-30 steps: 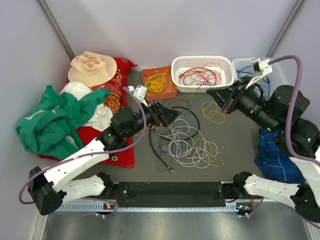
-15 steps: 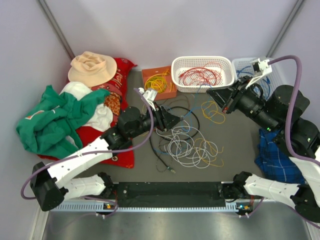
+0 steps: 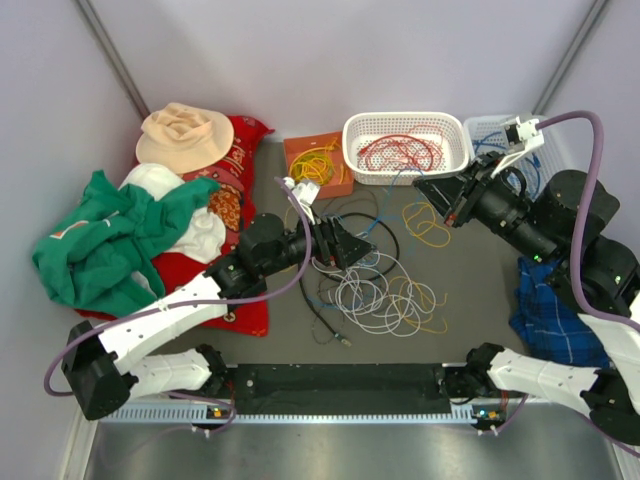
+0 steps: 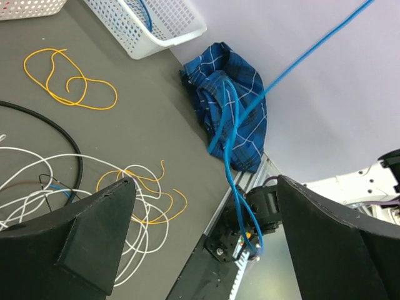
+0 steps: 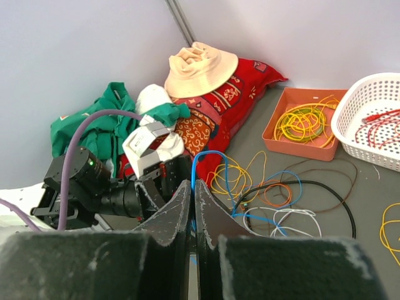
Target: Untangle the cables
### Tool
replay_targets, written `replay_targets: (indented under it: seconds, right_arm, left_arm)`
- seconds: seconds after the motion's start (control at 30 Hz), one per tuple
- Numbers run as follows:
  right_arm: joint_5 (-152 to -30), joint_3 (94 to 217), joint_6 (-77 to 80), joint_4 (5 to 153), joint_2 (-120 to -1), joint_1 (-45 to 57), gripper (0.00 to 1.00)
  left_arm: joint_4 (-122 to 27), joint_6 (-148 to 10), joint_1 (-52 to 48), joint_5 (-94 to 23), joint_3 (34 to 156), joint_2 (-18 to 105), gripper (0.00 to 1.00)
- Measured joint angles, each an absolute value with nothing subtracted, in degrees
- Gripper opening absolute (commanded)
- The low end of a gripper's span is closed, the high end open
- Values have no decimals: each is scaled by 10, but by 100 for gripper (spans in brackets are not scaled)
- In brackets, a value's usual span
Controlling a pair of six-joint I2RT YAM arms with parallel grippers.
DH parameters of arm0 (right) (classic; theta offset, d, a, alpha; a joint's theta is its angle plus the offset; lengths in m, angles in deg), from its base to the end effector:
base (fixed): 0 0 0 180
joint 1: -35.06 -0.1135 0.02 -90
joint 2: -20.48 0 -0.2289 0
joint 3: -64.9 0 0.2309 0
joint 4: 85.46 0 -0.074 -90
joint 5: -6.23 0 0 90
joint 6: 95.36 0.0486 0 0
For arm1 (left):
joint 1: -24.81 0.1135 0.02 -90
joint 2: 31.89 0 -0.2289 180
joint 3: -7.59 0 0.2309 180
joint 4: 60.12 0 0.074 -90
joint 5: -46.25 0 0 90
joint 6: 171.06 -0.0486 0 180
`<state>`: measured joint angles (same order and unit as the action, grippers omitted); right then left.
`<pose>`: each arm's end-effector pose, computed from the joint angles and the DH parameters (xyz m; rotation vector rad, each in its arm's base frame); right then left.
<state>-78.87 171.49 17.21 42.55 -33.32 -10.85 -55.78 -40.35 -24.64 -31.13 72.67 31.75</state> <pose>0.1052 0.1026 0.4838 -0.2593 1.6037 0.8686 0.1678 -0.2124 0.3183 0.3258 1.7801 -1.3520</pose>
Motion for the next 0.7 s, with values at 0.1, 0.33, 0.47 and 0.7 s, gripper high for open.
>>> replay_targets:
  seconds: [0.1,0.33,0.47,0.7]
  right_arm:
    - [-789,1715,172,425,-333,-108,0]
    - [-789,1715,172,425,-333,-108,0]
    - [-789,1714,172,426,-331,-108,0]
    - [-789,1703,173,428,-325,-108,0]
  left_arm:
    - [-558,-402,-246,-311,727,317,90]
    - [-573,-396,-246,-299,720,317,23]
    - [-585,-395,-246,-289,720,320,0]
    - [-601,-391,-246,-281,720,331,56]
